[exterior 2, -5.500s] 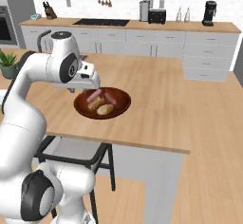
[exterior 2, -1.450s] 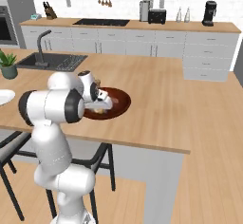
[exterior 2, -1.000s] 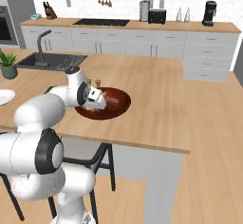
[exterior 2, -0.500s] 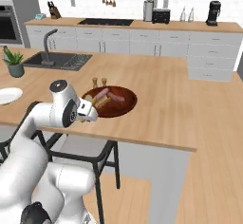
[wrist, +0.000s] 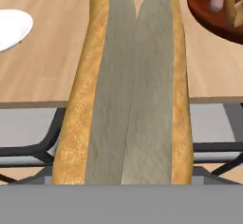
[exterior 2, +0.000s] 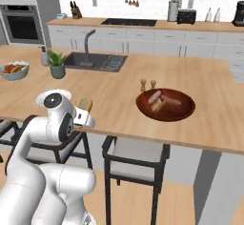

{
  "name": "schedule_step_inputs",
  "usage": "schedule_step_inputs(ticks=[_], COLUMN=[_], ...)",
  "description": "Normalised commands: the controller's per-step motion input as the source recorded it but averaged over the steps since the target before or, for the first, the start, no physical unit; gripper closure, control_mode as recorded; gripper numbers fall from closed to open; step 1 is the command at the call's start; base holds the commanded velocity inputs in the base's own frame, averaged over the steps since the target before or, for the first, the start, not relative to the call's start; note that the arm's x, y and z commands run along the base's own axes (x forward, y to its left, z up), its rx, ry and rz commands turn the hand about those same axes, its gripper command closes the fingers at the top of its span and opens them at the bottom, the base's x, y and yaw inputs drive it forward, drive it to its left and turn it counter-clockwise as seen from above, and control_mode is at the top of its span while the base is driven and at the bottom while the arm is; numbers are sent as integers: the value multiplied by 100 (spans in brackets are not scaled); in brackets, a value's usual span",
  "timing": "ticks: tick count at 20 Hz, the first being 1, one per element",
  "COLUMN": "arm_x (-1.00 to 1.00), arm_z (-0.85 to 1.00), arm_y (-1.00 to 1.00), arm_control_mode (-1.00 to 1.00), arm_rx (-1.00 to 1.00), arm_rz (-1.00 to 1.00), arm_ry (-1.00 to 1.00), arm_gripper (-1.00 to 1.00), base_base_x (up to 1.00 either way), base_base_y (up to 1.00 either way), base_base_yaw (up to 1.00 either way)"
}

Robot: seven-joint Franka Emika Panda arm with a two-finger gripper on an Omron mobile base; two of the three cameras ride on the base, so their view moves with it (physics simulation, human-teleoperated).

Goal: Place one bun and one sausage from the bowl on each plate.

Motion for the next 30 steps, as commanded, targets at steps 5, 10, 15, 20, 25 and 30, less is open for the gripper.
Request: schedule_step_inputs(ticks=[5, 10, 15, 20, 25, 30], arm_x=[0, 0, 0, 0, 0, 40], arm_z=[0, 0, 0, 0, 0, 0], arm_y=[0, 0, 0, 0, 0, 59], arm_control_mode=[100, 100, 100, 100, 100, -100], arm_rx=[0, 0, 0, 0, 0, 0], arm_rz=[0, 0, 0, 0, 0, 10], arm_ry=[0, 0, 0, 0, 0, 12], arm_gripper=[100, 100, 100, 100, 100, 100], base_base_x=[0, 0, 11, 61, 93, 18], base_base_y=[100, 100, 100, 98, 16, 0], base_base_yaw=[0, 0, 0, -7, -12, 0])
